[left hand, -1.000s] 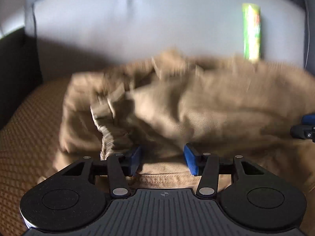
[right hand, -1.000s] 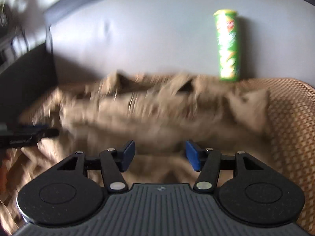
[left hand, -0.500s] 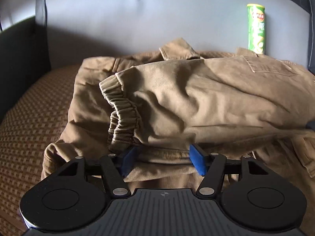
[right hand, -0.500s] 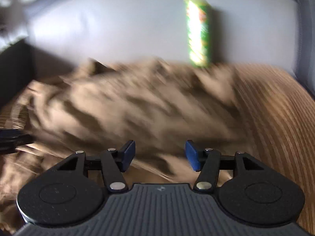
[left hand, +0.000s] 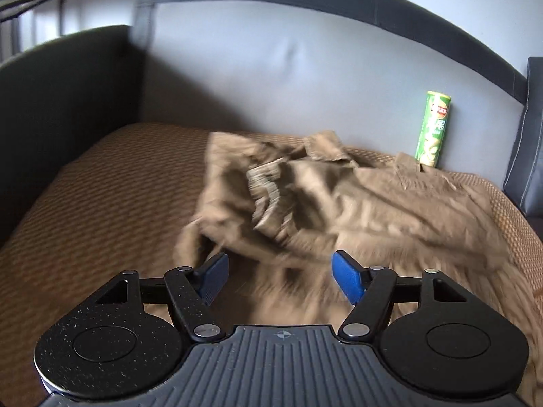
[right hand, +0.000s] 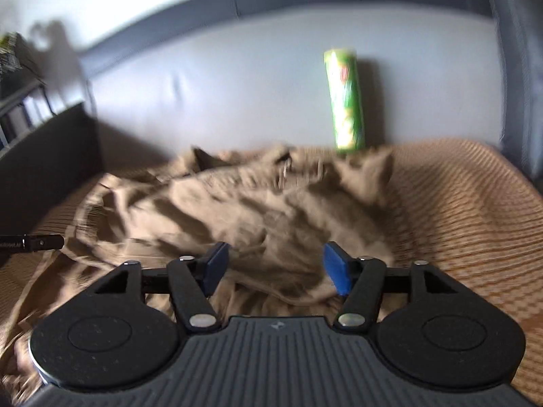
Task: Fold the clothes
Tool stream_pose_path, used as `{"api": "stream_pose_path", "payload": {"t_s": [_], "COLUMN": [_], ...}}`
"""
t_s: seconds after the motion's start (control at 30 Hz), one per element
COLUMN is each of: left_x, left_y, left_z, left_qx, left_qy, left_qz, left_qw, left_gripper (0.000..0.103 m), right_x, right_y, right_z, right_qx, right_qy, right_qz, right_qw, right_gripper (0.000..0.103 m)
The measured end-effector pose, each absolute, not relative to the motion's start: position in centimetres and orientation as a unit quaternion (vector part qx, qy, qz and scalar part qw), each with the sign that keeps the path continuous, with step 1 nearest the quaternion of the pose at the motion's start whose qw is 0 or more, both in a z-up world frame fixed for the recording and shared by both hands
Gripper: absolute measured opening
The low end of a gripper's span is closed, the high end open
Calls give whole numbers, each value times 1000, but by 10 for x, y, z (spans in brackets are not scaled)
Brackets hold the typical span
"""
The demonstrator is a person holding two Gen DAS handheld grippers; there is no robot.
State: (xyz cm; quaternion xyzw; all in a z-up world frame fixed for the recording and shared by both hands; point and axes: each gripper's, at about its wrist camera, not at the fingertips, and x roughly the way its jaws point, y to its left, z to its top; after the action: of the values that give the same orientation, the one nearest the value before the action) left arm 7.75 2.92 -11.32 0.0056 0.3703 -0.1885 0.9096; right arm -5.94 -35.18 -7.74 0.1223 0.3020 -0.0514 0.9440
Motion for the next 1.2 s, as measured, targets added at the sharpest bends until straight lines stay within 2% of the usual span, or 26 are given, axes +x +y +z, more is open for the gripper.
{"api": "stream_pose_path", "payload": {"t_s": [0.2,0.43,0.6,0.8,1.0,1.1,1.2], "left_x": [4,-33,-43,-46,-47,-47,-39], "left_y": [105,156,165,191,200,206,194], "left_z": [-114,-148,-172,-187,-187,-184,-184], "left_qx": [32,-13,-28,-98,-132,-185,-168], "left_qy": [382,443,474,479,476,467,467], "left_qz": [-138,-107,-114,-138,-141,-162,-175], "left_qw": [913,890,873,862,858,849,850], "left_gripper": [84,84,83,86,87,86,87], "right_x": [-166,-243,-261,-277,-288,-287,-282], "right_y": [-340,-336,-328,-334,-336,-338,-337], "right_z": [-43,-86,-112,-146,-148,-151,-151], "right_qx": [136,225,261,321,336,365,369], "right_qy": [286,323,343,368,362,355,354], "right_qz": [-49,-88,-119,-134,-122,-112,-110], "right_qw": [947,915,894,862,861,853,853], "right_gripper": [75,75,75,75,75,75,75]}}
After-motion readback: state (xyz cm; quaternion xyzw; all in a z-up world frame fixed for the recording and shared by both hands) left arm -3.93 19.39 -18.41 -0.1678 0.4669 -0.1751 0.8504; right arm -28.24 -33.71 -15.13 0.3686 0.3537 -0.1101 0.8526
